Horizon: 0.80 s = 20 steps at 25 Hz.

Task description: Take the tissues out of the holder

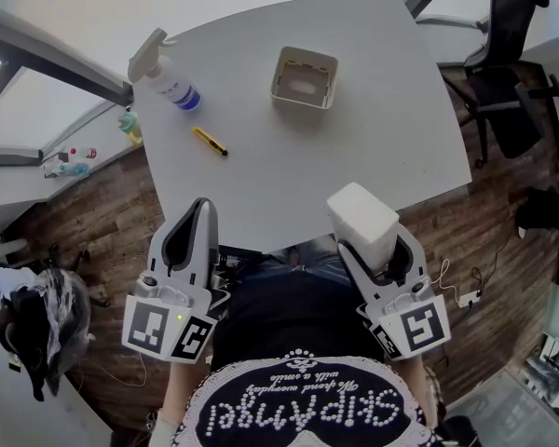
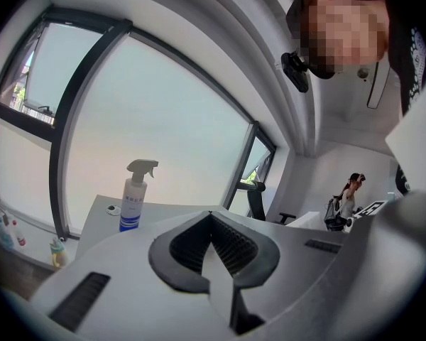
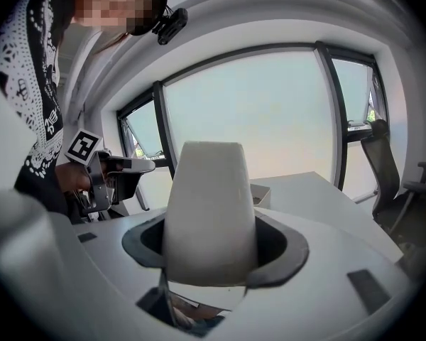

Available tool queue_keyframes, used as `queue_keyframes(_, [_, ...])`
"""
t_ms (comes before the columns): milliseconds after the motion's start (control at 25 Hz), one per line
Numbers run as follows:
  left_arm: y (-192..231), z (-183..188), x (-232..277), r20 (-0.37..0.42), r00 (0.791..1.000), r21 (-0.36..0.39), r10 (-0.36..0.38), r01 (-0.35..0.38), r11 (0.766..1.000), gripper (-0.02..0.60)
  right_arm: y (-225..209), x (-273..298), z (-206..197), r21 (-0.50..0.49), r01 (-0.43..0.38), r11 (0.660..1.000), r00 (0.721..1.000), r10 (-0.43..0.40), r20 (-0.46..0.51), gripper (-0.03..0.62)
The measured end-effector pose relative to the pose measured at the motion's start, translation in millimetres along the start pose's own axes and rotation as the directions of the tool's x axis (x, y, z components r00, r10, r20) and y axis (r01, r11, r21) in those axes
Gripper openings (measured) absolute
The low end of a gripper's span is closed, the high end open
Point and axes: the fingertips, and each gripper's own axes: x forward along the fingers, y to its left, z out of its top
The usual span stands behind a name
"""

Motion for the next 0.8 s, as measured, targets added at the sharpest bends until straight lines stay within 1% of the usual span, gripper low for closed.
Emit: queue_keyframes(800, [0.8,-2.0,0.2,-0.008,1.0,-0.008,-0.004,0.004,1.0,0.002,-2.9,-6.6,-6.8,0.061,0.008,0.998,1.0,-0.009,0.005,0.279])
